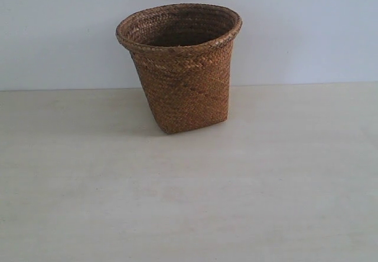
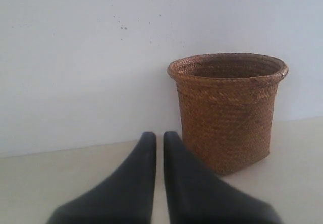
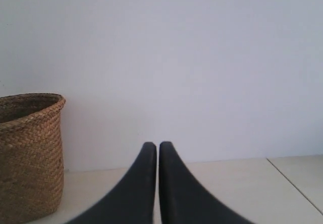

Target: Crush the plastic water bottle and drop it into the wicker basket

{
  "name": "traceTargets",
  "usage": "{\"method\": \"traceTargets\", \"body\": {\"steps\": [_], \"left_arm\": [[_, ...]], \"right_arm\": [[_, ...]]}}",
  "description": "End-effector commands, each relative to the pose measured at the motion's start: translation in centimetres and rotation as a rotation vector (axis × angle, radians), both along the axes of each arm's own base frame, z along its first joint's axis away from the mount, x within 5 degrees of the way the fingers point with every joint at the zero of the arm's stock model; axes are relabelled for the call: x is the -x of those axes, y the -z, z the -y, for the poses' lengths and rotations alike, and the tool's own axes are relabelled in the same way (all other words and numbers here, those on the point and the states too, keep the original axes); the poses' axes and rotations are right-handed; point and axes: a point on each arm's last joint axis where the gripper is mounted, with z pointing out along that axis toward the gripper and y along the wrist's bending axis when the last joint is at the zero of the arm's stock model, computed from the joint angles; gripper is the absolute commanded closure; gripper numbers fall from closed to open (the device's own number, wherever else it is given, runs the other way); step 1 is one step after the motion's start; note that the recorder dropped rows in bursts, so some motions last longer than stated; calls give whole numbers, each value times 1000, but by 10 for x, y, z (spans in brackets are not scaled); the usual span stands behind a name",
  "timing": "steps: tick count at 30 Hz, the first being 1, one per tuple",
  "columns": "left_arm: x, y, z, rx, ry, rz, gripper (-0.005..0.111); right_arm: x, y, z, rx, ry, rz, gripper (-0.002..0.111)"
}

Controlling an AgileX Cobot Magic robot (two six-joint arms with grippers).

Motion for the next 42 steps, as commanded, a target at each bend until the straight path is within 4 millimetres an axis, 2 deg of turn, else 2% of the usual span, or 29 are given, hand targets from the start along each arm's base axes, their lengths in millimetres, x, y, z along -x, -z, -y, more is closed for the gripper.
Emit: {"method": "traceTargets", "body": {"steps": [1,6,29,37,42], "left_arm": [[-1,12,0,21,-3,0,102],[-3,25,0,20,-5,-6,102],[-3,29,0,8,-4,-40,102],[2,56,-1,-10,-5,-61,102],[8,58,-3,-9,-19,-58,102]], "right_arm": [[-4,13,3,-1,35,12,108],[-6,20,3,5,27,-22,108],[-6,20,3,-2,27,-20,108],[-6,20,3,-2,27,-20,108],[-6,20,3,-2,28,-18,108]]}}
